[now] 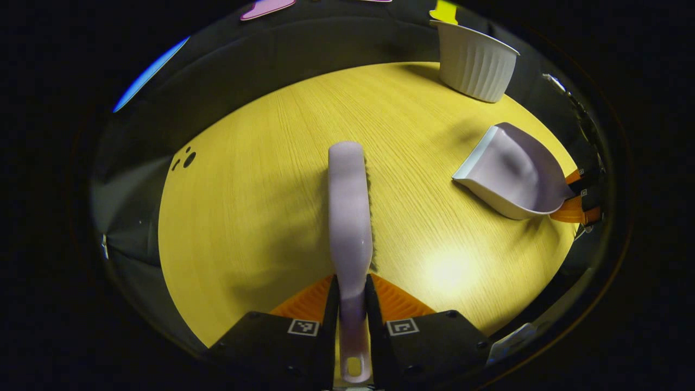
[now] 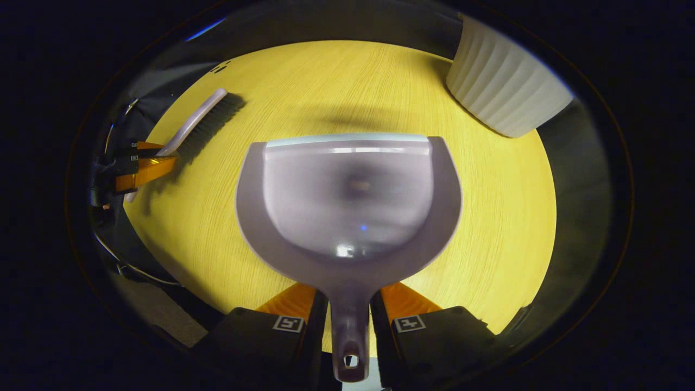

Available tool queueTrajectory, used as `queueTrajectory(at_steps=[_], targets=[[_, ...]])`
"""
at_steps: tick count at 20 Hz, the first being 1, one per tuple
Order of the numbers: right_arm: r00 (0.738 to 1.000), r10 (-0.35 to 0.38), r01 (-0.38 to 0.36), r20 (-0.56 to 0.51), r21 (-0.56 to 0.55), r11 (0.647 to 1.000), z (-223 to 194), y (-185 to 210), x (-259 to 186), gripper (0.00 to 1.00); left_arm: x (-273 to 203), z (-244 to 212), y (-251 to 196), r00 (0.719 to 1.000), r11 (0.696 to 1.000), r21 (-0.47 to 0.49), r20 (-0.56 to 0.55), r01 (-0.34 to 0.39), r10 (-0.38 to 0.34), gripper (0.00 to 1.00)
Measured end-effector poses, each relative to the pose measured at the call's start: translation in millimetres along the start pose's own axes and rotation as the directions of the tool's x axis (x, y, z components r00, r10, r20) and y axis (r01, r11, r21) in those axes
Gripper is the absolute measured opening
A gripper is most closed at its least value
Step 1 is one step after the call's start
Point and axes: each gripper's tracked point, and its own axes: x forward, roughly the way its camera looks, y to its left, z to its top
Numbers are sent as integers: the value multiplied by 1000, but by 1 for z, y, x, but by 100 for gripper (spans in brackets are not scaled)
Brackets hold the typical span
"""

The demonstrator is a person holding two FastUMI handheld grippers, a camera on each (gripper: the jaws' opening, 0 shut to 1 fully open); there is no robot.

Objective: Pick up the small broom and dustpan from the desktop, sweep the trash into the dustpan with the broom, and then empty the trash into the garbage bin.

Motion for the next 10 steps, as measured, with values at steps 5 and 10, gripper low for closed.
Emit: queueTrajectory(at_steps=[5, 10], targets=[[998, 15, -16, 58, 19, 1000, 3, -1, -32, 45, -20, -2, 7, 999, 1000, 11, 27, -28, 28, 32], [973, 11, -11, 229, 2, 1000, 25, 3, -74, 47, -54, 5, 5, 992, 998, -23, 112, -57, 59, 32]])
